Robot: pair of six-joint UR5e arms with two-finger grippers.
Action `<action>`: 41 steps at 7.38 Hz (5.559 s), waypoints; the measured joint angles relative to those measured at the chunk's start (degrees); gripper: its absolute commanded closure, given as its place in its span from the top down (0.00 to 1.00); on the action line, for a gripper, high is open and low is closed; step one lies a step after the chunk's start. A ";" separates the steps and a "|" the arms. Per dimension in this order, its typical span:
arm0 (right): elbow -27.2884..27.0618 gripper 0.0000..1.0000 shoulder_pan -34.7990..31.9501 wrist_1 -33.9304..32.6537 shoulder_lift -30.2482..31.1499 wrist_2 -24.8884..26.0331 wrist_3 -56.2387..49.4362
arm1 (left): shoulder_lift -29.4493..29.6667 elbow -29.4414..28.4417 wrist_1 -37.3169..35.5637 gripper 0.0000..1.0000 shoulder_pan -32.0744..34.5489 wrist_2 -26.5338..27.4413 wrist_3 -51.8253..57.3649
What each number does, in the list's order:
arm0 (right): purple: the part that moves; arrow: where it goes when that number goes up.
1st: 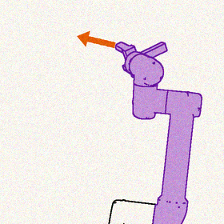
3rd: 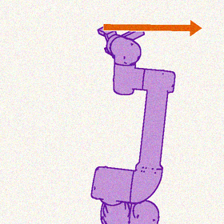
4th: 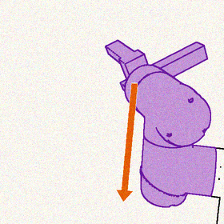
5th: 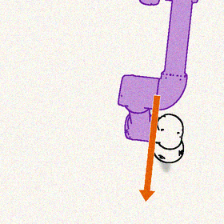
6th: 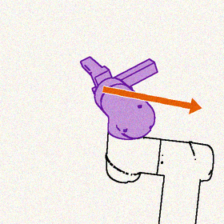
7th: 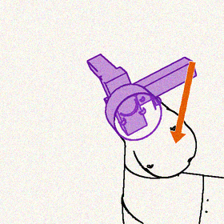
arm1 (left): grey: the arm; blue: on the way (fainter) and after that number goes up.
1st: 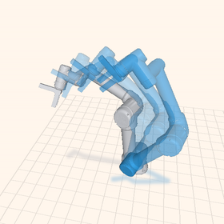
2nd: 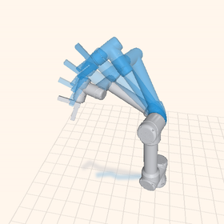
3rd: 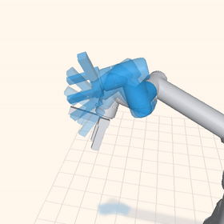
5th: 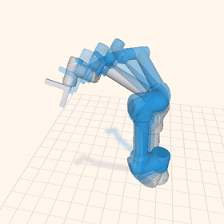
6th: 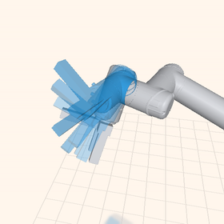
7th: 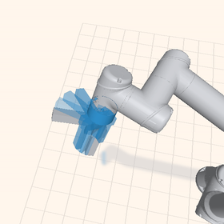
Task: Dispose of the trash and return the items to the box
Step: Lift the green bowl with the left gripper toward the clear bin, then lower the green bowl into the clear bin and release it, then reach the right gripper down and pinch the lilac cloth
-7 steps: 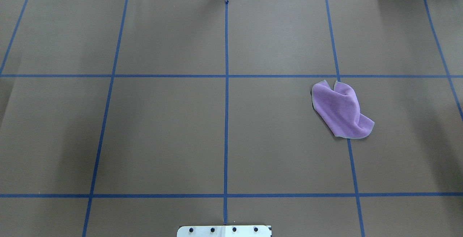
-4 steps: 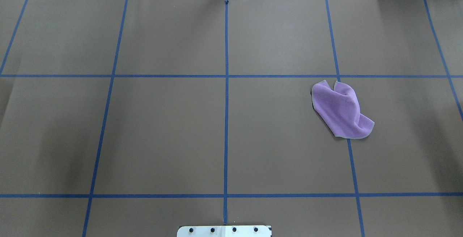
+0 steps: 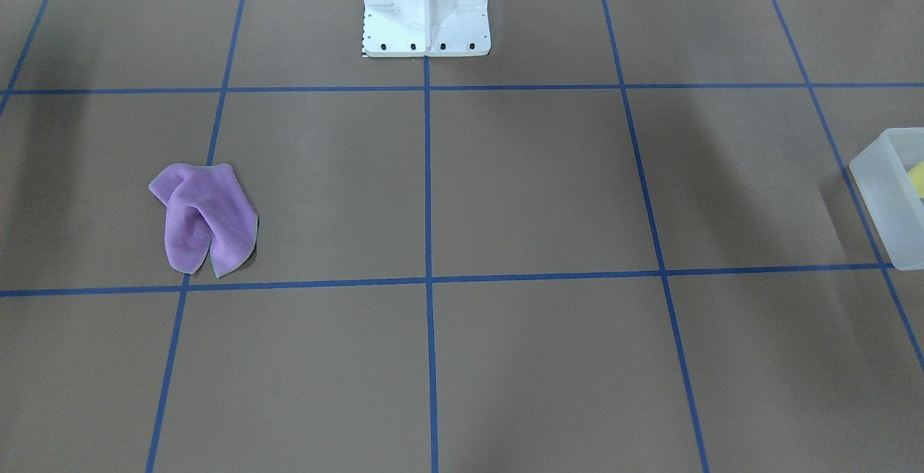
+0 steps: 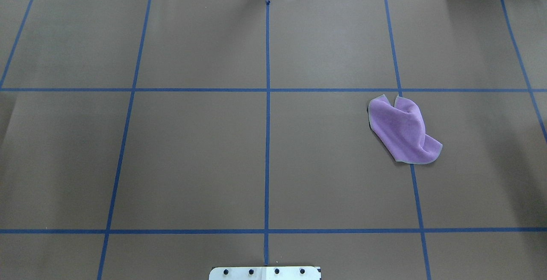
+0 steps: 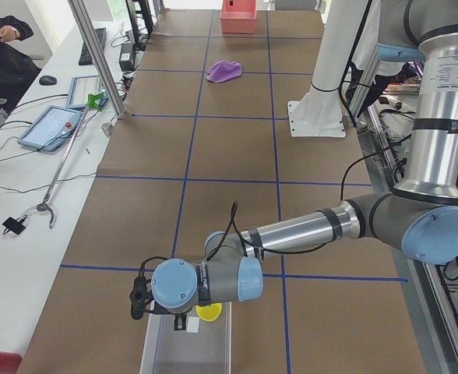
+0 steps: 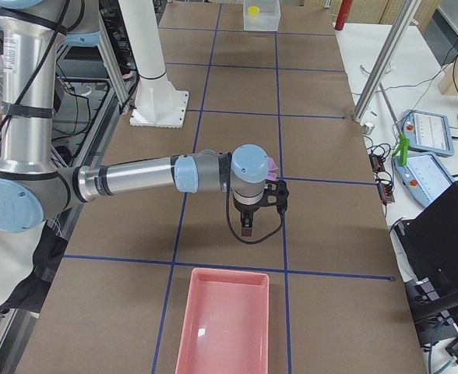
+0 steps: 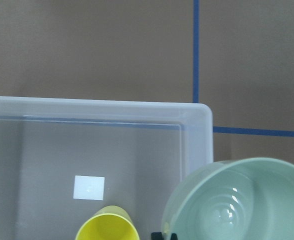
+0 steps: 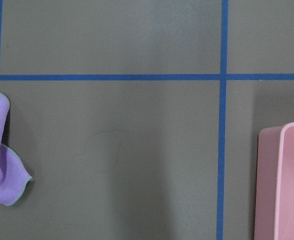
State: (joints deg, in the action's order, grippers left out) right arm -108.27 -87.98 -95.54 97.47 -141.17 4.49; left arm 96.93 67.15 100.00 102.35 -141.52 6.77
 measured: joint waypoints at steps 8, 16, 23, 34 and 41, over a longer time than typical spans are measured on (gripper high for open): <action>-0.30 1.00 0.08 -0.05 0.18 -0.07 0.04 | 9.37 -27.21 14.30 0.00 0.38 5.63 2.37; -0.45 1.00 0.09 -0.08 0.22 -0.07 0.05 | 9.08 -29.06 25.76 0.00 -0.92 8.84 -15.35; -0.60 1.00 0.06 -0.08 0.26 -0.07 -0.01 | 8.23 -28.77 28.90 0.99 -2.85 8.73 -15.68; -3.75 1.00 3.25 -0.17 0.18 0.57 7.31 | -0.43 24.65 5.09 0.99 -11.99 3.91 -38.90; -8.84 1.00 26.95 2.74 -13.20 9.22 33.22 | -2.10 26.09 6.09 0.99 -16.04 5.18 -42.70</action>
State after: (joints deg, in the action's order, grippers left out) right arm -117.12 -61.03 -92.80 84.28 -131.94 37.71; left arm 94.83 93.24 106.08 86.31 -136.35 -35.92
